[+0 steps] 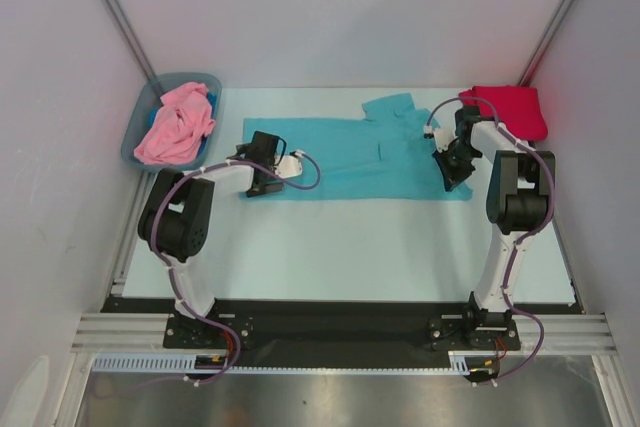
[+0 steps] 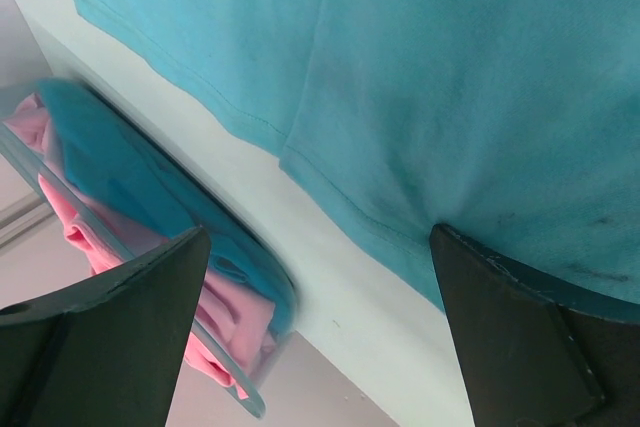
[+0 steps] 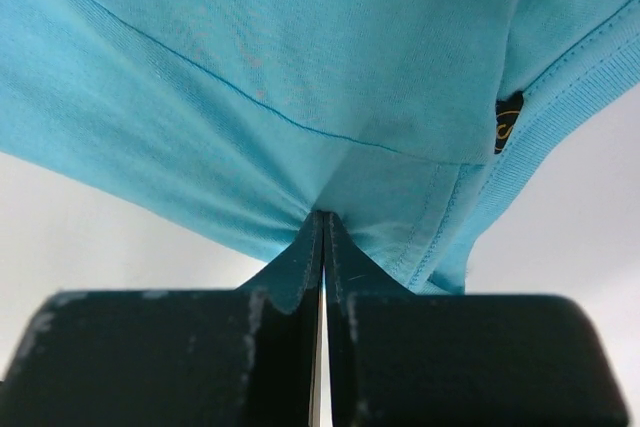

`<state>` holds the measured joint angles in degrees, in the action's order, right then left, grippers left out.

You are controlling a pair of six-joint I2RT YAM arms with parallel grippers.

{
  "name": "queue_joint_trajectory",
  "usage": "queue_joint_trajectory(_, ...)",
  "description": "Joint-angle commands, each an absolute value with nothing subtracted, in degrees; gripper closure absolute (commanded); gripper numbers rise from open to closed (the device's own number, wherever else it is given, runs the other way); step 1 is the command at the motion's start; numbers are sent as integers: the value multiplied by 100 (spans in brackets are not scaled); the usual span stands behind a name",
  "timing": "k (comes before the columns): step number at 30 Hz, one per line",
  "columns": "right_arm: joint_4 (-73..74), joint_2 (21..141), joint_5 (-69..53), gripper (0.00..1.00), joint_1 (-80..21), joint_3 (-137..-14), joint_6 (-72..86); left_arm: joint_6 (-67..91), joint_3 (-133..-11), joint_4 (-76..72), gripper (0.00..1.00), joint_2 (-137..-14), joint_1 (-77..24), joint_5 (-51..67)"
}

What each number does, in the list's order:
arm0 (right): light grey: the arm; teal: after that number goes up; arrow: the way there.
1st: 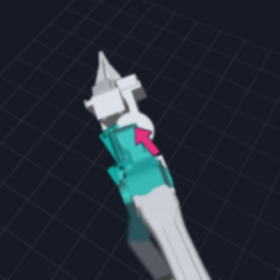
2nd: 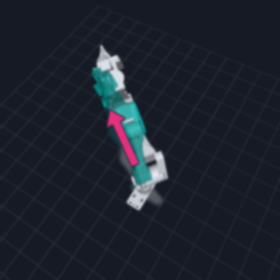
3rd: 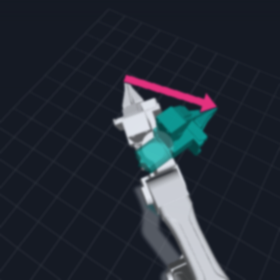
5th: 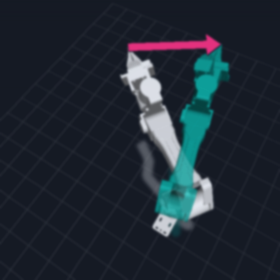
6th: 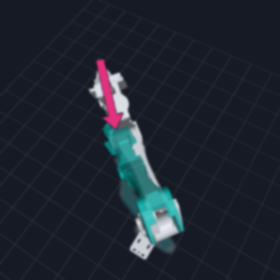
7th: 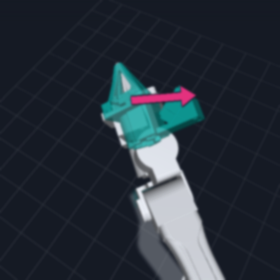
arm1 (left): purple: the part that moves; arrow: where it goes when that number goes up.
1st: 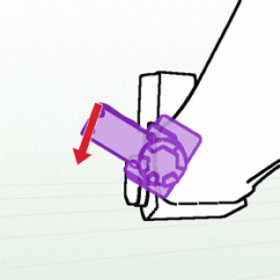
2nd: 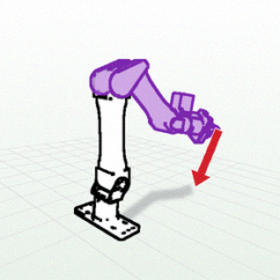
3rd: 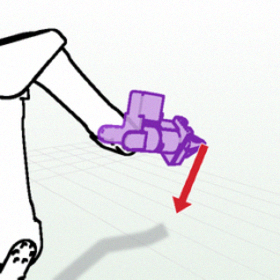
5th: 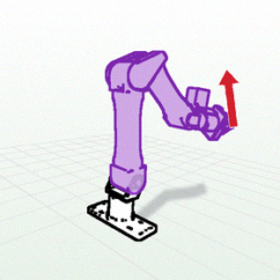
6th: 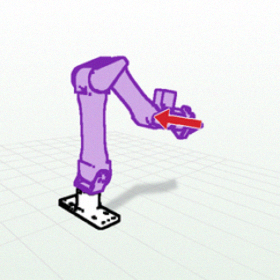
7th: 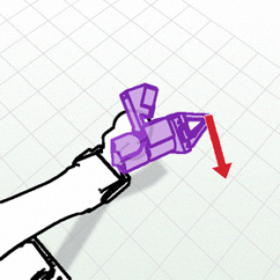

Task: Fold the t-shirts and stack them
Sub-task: Fold the tshirt

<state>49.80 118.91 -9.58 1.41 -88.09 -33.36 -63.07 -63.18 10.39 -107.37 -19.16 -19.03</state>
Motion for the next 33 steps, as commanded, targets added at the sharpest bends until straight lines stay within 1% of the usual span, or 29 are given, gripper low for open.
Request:
queue_joint_trajectory(1, 5669, 11953, -448, 100, 316, -8543, -3560, -6416, -5889, 1907, 0, -10706, -1749, -1591)
queue_joint_trajectory(20, 5845, 11777, -431, 100, 343, -8499, -3762, -6601, -5634, 2311, 0, -10450, -1793, -1371)
queue_joint_trajectory(33, 6091, 11637, -475, 100, 334, -8508, -3955, -6882, -5098, 2531, 0, -9993, -2039, -1283)
